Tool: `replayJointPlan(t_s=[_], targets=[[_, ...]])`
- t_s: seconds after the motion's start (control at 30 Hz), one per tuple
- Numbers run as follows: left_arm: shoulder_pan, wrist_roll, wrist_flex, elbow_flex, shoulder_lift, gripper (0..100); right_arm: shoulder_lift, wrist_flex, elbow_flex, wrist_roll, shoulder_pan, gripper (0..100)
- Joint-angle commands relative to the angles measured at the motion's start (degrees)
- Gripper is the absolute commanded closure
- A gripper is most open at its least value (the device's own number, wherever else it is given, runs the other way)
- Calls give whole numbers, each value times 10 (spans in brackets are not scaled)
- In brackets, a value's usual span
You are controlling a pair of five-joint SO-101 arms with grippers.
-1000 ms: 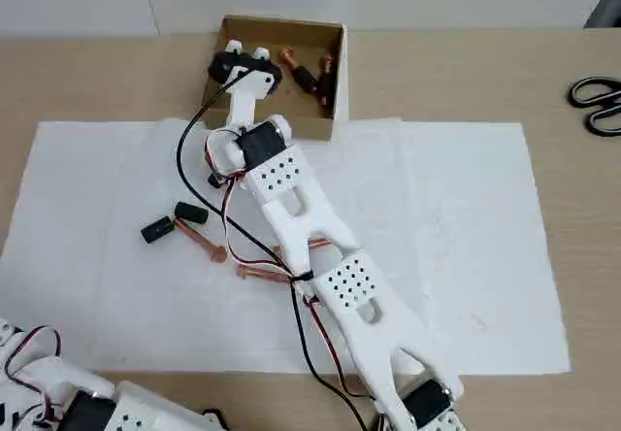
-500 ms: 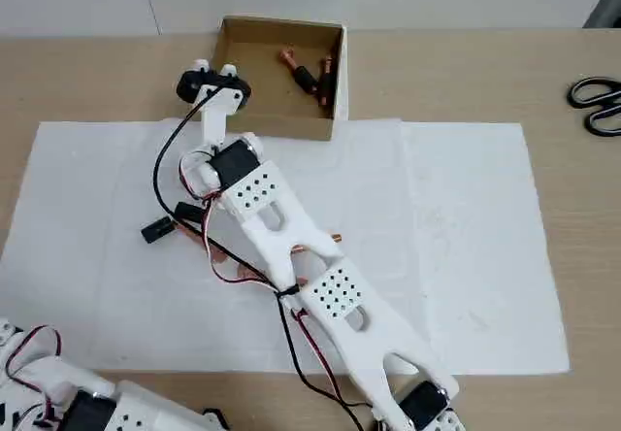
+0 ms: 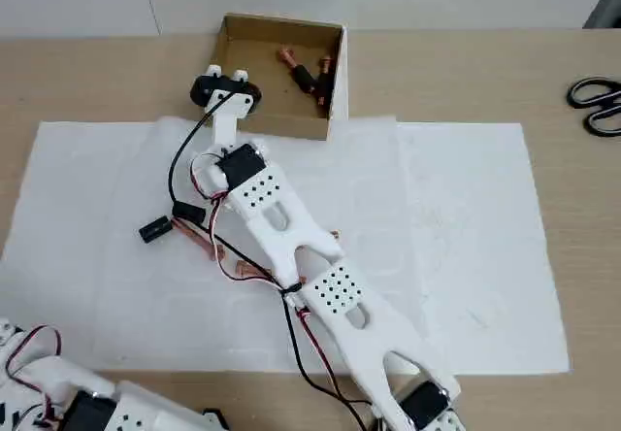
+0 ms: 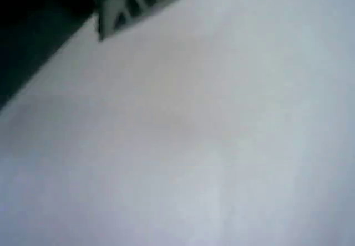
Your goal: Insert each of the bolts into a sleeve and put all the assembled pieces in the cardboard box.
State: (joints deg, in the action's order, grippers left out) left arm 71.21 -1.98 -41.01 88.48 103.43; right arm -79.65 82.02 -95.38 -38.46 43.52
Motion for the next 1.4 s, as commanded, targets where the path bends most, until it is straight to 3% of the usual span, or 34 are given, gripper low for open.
replayJointPlan(t_s=[0.0,0.37,0.5,0.77,1.17,1.37], targets=[[-3,3,-1,-2,9,994,6,-30,-9,-5,0,890],[-3,3,-1,-2,9,994,25,-15,-10,-4,-47,896],[-3,3,-1,-2,9,994,75,38,-10,-3,-58,965],[-7,4,1,-2,9,994,178,139,-7,81,-62,995],[-198,7,3,-6,9,994,242,157,-3,284,-183,995],[-331,7,40,-15,9,994,258,163,157,312,-206,995]])
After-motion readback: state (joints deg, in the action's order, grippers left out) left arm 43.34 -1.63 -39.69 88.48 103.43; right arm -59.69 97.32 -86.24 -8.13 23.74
